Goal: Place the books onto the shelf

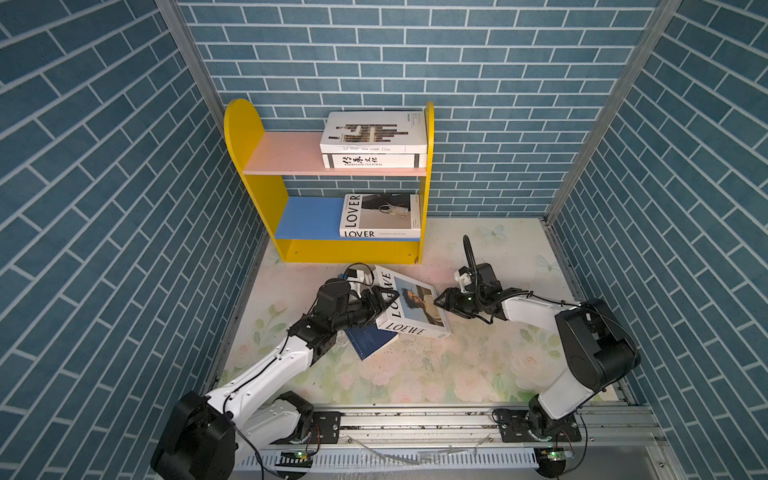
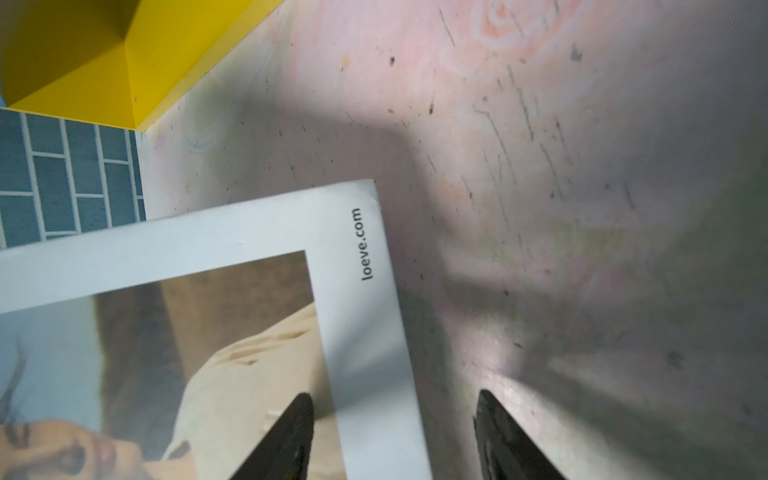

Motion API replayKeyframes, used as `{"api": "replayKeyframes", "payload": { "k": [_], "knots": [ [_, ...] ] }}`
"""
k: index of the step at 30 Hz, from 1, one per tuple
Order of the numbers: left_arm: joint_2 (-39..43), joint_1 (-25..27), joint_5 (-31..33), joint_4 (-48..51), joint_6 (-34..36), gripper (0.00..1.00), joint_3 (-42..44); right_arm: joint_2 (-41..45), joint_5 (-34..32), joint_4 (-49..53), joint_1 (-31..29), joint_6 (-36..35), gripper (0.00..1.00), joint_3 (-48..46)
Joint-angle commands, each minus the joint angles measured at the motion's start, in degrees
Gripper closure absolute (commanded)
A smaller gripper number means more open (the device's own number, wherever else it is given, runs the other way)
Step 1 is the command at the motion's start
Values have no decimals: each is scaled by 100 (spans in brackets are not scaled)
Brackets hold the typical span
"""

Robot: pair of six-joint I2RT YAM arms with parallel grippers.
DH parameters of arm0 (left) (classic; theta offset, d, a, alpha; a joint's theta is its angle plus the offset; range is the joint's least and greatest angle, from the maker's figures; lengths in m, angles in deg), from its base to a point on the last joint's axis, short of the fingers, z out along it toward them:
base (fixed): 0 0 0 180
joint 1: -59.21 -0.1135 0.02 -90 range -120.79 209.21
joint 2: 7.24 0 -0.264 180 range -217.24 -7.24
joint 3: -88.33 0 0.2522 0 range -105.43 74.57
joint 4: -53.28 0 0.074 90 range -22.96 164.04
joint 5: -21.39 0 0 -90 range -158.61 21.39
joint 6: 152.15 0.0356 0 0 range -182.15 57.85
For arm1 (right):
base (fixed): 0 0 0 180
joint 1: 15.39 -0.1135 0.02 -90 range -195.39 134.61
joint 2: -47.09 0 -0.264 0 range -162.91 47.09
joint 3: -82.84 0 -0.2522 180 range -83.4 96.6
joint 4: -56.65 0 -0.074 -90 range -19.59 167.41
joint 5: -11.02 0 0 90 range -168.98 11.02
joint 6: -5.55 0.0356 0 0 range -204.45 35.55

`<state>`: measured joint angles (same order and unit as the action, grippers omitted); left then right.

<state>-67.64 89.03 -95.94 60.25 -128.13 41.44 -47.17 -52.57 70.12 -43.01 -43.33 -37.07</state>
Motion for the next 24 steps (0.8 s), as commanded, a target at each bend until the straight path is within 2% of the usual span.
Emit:
{"api": "replayKeyframes", "payload": {
  "k": [1,5,7,12,20,24],
  "knots": [
    [39,33,189,799,146,36,-154,130,65,293,-68,46,38,-121],
    [3,39,286,1316,256,44,-264,278,45,369,-68,45,38,-117],
    [13,41,396,1704,527,46,-382,383,39,459,-66,39,37,-90],
    [83,42,622,2322,750,48,-576,635,-13,692,-60,10,30,23],
    [-31,40,515,2156,739,60,-570,750,83,650,-34,168,26,208],
    [-11,32,471,2078,716,65,-639,979,257,330,109,625,25,154]
  ]
}}
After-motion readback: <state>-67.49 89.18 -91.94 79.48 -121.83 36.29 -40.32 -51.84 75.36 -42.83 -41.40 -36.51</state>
